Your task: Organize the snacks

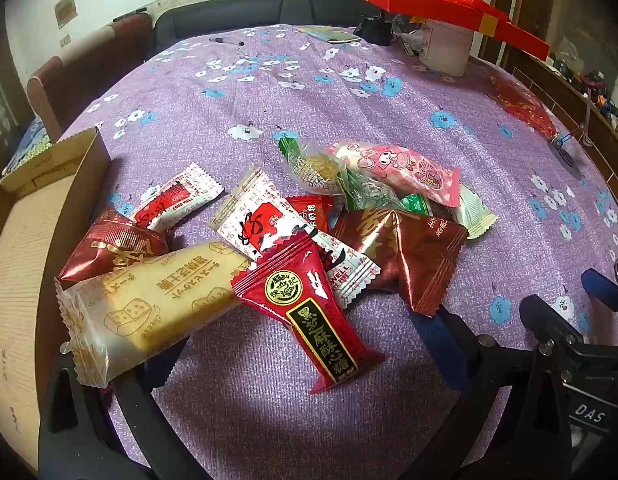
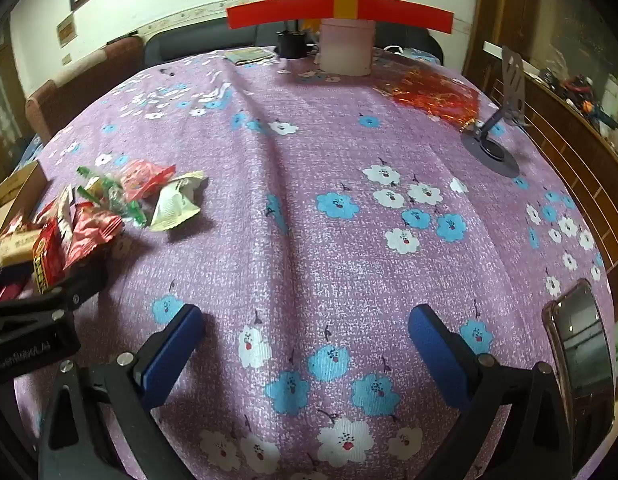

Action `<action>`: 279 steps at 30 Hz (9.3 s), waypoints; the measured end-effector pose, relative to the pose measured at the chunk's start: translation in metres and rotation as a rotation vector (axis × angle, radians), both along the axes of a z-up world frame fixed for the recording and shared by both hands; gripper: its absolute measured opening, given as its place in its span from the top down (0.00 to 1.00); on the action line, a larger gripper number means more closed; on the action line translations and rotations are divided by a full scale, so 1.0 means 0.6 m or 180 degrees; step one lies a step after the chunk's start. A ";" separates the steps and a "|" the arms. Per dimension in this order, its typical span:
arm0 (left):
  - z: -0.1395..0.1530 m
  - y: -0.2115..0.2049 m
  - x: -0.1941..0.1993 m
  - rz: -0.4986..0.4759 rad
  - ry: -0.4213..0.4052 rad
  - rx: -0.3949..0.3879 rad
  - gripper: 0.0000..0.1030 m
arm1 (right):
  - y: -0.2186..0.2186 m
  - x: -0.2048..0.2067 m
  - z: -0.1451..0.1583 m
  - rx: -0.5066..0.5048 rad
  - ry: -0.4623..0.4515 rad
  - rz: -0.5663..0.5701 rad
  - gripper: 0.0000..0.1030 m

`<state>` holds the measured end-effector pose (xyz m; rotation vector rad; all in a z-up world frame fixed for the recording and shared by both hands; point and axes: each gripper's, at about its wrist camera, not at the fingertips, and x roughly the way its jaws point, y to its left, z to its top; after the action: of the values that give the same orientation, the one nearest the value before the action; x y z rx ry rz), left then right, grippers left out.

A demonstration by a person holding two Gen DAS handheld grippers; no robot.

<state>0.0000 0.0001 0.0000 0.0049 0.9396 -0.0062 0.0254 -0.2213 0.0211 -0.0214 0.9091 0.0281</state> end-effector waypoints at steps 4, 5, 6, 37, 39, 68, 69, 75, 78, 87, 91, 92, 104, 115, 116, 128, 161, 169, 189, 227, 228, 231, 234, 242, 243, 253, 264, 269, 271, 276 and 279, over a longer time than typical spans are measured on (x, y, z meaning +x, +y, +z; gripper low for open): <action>0.000 0.000 0.000 0.0000 0.0005 0.0007 0.00 | 0.002 -0.001 -0.005 0.0010 -0.0002 -0.0023 0.00; 0.000 0.000 0.000 0.0000 0.0005 0.0006 0.00 | -0.001 0.004 -0.006 0.0009 -0.0002 -0.0033 0.00; 0.000 0.000 0.000 0.0000 0.0004 0.0006 0.00 | -0.001 0.004 -0.005 0.0010 -0.0003 -0.0039 0.00; 0.151 0.114 -0.174 -0.0281 -0.0560 -0.0795 0.22 | 0.004 -0.014 0.003 -0.0029 0.0252 -0.0055 0.00; 0.218 0.153 -0.214 -0.0226 -0.0945 -0.0824 0.22 | 0.008 -0.027 0.012 -0.0064 0.0291 -0.0094 0.10; 0.148 0.277 -0.180 -0.0056 -0.0345 -0.1078 0.21 | 0.203 -0.048 0.079 0.0498 0.0134 0.1265 0.47; 0.142 0.279 -0.169 -0.0053 -0.0308 -0.1046 0.21 | 0.212 -0.039 0.073 0.0458 0.0134 0.1294 0.47; 0.117 0.264 -0.129 -0.0129 -0.0137 -0.0890 0.21 | 0.238 -0.009 0.028 0.0486 0.0219 0.1269 0.47; 0.108 0.249 -0.111 -0.0186 -0.0085 -0.0814 0.21 | 0.233 -0.007 0.024 0.0517 0.0107 0.1246 0.59; 0.103 0.189 -0.022 -0.0333 -0.0118 -0.0327 0.21 | 0.211 -0.001 0.021 0.0849 0.0095 0.1271 0.69; 0.074 0.176 0.020 -0.0380 0.0084 -0.0191 0.21 | 0.205 0.003 0.020 0.0966 0.0132 0.1273 0.69; 0.067 0.173 0.025 -0.0415 0.0121 -0.0170 0.21 | 0.205 0.003 0.020 0.0971 0.0135 0.1272 0.69; 0.032 0.176 0.043 -0.0589 0.0460 -0.0670 0.63 | 0.208 0.002 0.019 0.0946 0.0127 0.1265 0.69; 0.081 0.196 0.012 -0.0498 0.0099 -0.0898 0.68 | 0.208 -0.008 0.026 0.1019 0.0052 0.1308 0.79; 0.088 0.204 0.005 -0.0471 0.0059 -0.0970 0.68 | 0.208 -0.011 0.028 0.1029 0.0031 0.1319 0.79; 0.140 0.339 -0.123 0.0076 -0.0371 -0.1382 0.68 | 0.203 -0.024 0.048 0.1036 -0.0137 0.1215 0.79; 0.070 0.500 -0.216 0.0789 -0.0348 -0.1386 0.68 | 0.439 -0.083 0.126 0.1030 -0.0141 0.1865 0.64; 0.058 0.508 -0.215 0.0883 -0.0326 -0.1073 0.67 | 0.473 -0.019 0.063 0.0621 0.0144 0.1639 0.81; 0.103 0.481 -0.232 0.0827 -0.0597 -0.1089 0.68 | 0.346 -0.027 0.110 0.0552 -0.0121 0.1287 0.48; 0.114 0.252 -0.183 -0.0309 -0.0252 -0.1130 0.68 | 0.318 -0.095 0.024 0.0098 0.0122 0.1971 0.79; 0.114 0.247 -0.181 -0.0337 -0.0228 -0.1162 0.68 | 0.314 -0.094 0.021 0.0170 0.0151 0.1956 0.79; 0.110 0.229 -0.172 -0.0420 -0.0157 -0.1209 0.68 | 0.292 -0.094 0.025 0.0300 0.0137 0.1860 0.79; 0.108 0.211 -0.162 -0.0506 -0.0085 -0.1248 0.68 | 0.239 -0.095 0.049 0.0587 0.0021 0.1703 0.79; 0.067 0.139 -0.097 -0.0516 0.0296 -0.1495 0.68 | 0.094 -0.054 0.050 0.0936 -0.0041 0.1002 0.79; 0.059 0.132 -0.085 -0.0461 0.0359 -0.1552 0.68 | 0.084 -0.047 0.042 0.0987 -0.0014 0.0945 0.79; 0.031 0.065 -0.031 -0.0223 0.0338 -0.1176 0.68 | 0.043 -0.039 0.031 0.1212 0.0036 0.0804 0.78; 0.008 -0.004 -0.032 -0.0498 0.0182 -0.0080 0.33 | 0.034 -0.036 0.029 0.1284 0.0033 0.0685 0.78; 0.017 0.008 -0.044 -0.0736 0.0080 -0.0159 0.68 | 0.032 -0.037 0.028 0.1258 0.0019 0.0649 0.78; 0.013 0.014 -0.043 -0.0721 0.0101 -0.0253 0.68 | 0.033 -0.037 0.028 0.1249 0.0015 0.0648 0.78; 0.020 0.054 -0.055 -0.0613 0.0116 -0.0593 0.68 | 0.039 -0.043 0.031 0.1256 -0.0046 0.0709 0.78; 0.035 0.081 -0.066 -0.0524 0.0055 -0.0793 0.68 | 0.044 -0.046 0.034 0.1238 -0.0085 0.0751 0.78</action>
<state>-0.0394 0.0489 0.0212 -0.1484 0.9483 -0.2758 -0.0023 -0.1950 0.0414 0.2325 0.8581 0.4224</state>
